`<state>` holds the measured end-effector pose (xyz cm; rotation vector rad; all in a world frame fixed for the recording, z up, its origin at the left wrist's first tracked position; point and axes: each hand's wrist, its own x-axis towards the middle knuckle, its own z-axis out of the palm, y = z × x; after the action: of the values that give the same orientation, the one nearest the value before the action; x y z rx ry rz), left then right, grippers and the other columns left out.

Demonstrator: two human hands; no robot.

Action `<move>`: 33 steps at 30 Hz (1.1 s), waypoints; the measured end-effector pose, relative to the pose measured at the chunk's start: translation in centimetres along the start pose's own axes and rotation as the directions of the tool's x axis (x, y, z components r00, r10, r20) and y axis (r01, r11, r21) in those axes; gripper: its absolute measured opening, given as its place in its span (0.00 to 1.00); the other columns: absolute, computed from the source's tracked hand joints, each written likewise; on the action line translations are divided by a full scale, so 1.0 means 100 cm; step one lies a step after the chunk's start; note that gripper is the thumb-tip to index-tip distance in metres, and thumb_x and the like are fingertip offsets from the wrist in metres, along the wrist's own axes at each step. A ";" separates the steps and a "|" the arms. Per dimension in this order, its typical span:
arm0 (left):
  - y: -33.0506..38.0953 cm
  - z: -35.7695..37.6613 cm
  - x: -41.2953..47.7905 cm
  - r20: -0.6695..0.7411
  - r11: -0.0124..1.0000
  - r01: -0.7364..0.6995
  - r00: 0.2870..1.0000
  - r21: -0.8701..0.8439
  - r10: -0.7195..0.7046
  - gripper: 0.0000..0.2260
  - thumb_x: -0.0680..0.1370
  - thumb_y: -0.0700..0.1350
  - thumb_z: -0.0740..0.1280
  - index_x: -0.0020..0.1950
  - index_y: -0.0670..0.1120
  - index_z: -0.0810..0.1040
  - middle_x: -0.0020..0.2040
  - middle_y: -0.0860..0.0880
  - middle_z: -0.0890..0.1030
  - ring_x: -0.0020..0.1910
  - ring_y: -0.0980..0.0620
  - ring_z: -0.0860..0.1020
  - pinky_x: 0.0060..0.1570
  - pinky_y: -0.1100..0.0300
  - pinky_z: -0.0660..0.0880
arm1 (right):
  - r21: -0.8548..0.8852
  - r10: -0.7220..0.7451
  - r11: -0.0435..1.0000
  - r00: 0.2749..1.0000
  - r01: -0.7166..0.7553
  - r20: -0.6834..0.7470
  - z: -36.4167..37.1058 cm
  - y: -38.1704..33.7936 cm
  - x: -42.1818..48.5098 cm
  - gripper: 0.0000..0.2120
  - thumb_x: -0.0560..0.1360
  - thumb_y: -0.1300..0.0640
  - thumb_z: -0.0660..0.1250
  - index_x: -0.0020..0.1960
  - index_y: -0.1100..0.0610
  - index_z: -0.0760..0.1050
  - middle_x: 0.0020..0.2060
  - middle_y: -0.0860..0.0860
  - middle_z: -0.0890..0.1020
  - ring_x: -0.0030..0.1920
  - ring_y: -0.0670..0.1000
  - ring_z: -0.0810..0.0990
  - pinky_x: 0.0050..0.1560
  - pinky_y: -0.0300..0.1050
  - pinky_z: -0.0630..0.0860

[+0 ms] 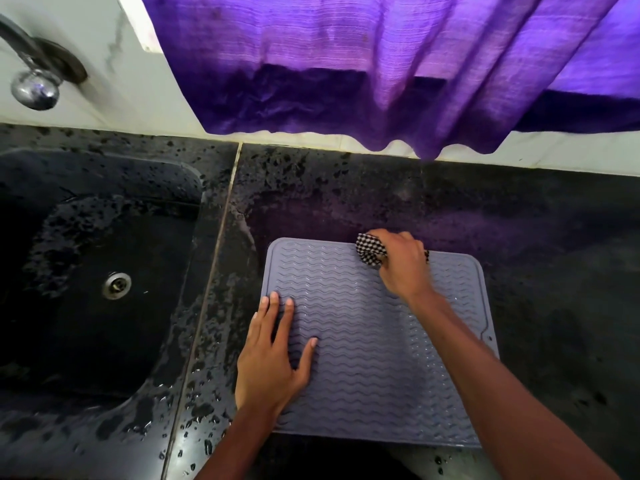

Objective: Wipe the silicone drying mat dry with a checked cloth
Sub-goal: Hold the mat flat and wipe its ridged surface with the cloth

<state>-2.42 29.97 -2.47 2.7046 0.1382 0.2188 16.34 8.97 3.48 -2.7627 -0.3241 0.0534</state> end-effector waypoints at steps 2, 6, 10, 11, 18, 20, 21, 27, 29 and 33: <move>0.000 0.000 0.000 -0.007 1.000 -0.005 1.000 -0.005 0.005 0.34 0.80 0.63 0.61 0.79 0.44 0.67 0.81 0.45 0.63 0.81 0.47 0.60 0.69 0.45 0.74 | 0.021 -0.025 0.999 1.000 0.024 0.002 0.006 -0.016 0.005 0.27 0.64 0.69 0.68 0.60 0.49 0.77 0.48 0.50 0.83 0.52 0.58 0.76 0.52 0.52 0.69; 0.000 0.001 -0.001 -0.023 1.000 -0.021 1.000 -0.013 0.021 0.34 0.80 0.63 0.62 0.79 0.43 0.67 0.81 0.44 0.64 0.81 0.45 0.61 0.69 0.44 0.74 | 0.042 -0.087 0.995 0.995 0.085 0.055 0.023 -0.052 0.017 0.27 0.65 0.66 0.69 0.60 0.46 0.75 0.48 0.47 0.83 0.51 0.56 0.75 0.52 0.50 0.67; 0.000 0.000 0.000 -0.023 1.000 -0.023 0.999 -0.008 0.023 0.34 0.80 0.63 0.60 0.79 0.43 0.67 0.80 0.43 0.64 0.81 0.45 0.61 0.70 0.45 0.72 | 0.054 -0.164 0.986 0.984 0.160 0.071 0.042 -0.096 0.027 0.27 0.66 0.66 0.70 0.60 0.44 0.74 0.48 0.46 0.83 0.50 0.54 0.74 0.53 0.50 0.66; 0.000 0.000 0.000 -0.021 1.000 -0.025 0.999 -0.007 0.025 0.34 0.80 0.63 0.60 0.79 0.42 0.67 0.80 0.43 0.64 0.81 0.45 0.61 0.71 0.45 0.72 | 0.071 -0.181 0.982 0.980 0.176 0.077 0.045 -0.107 0.030 0.26 0.67 0.66 0.70 0.60 0.45 0.75 0.48 0.46 0.83 0.51 0.54 0.74 0.54 0.50 0.66; 0.001 -0.003 0.000 -0.015 1.000 -0.004 1.000 -0.029 0.003 0.33 0.80 0.63 0.60 0.79 0.44 0.68 0.80 0.44 0.64 0.80 0.45 0.62 0.69 0.46 0.74 | 0.402 -0.236 0.899 0.965 0.173 0.112 0.038 -0.131 0.031 0.31 0.69 0.68 0.68 0.67 0.46 0.70 0.57 0.50 0.80 0.58 0.56 0.74 0.58 0.57 0.70; 0.001 -0.004 0.001 -0.020 0.999 -0.009 1.000 -0.041 0.008 0.33 0.80 0.63 0.60 0.78 0.44 0.69 0.80 0.44 0.64 0.80 0.45 0.63 0.69 0.45 0.74 | 0.473 -0.130 0.873 0.991 0.120 -0.011 0.019 -0.112 0.017 0.34 0.68 0.69 0.68 0.68 0.45 0.68 0.58 0.51 0.80 0.59 0.55 0.75 0.57 0.60 0.73; 0.001 -0.004 0.001 -0.022 0.999 -0.012 1.000 -0.046 0.011 0.33 0.80 0.63 0.60 0.78 0.44 0.69 0.80 0.44 0.65 0.80 0.44 0.63 0.68 0.44 0.75 | 0.442 -0.076 0.891 0.994 0.103 -0.079 0.008 -0.097 0.009 0.33 0.68 0.69 0.68 0.68 0.46 0.69 0.57 0.51 0.80 0.58 0.54 0.75 0.56 0.59 0.74; 0.000 -0.001 0.001 -0.018 0.999 -0.009 1.000 -0.038 0.009 0.33 0.80 0.63 0.61 0.78 0.43 0.70 0.81 0.44 0.64 0.80 0.45 0.63 0.65 0.44 0.77 | 0.073 0.167 0.985 0.974 -0.158 -0.150 -0.045 0.029 -0.030 0.30 0.66 0.70 0.72 0.65 0.53 0.74 0.55 0.56 0.81 0.55 0.59 0.76 0.58 0.58 0.74; 0.000 -0.001 0.001 -0.019 0.999 -0.013 1.000 -0.031 0.012 0.33 0.79 0.63 0.61 0.78 0.43 0.70 0.81 0.45 0.64 0.80 0.45 0.63 0.66 0.45 0.76 | 0.014 0.182 0.983 0.978 -0.181 -0.105 -0.033 0.053 -0.036 0.29 0.65 0.72 0.70 0.63 0.55 0.75 0.53 0.57 0.82 0.53 0.62 0.78 0.56 0.57 0.75; 0.000 -0.001 0.000 -0.020 1.000 -0.013 1.000 -0.016 0.013 0.34 0.80 0.64 0.60 0.78 0.43 0.69 0.81 0.45 0.64 0.80 0.46 0.61 0.69 0.46 0.74 | 0.083 0.184 0.981 0.970 -0.173 -0.158 -0.002 0.067 -0.039 0.31 0.59 0.75 0.67 0.59 0.56 0.78 0.50 0.55 0.84 0.50 0.61 0.79 0.54 0.55 0.75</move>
<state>-2.41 30.03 -2.39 2.6891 0.1244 0.2492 14.00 1.87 1.31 -2.6978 -0.0286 -0.1166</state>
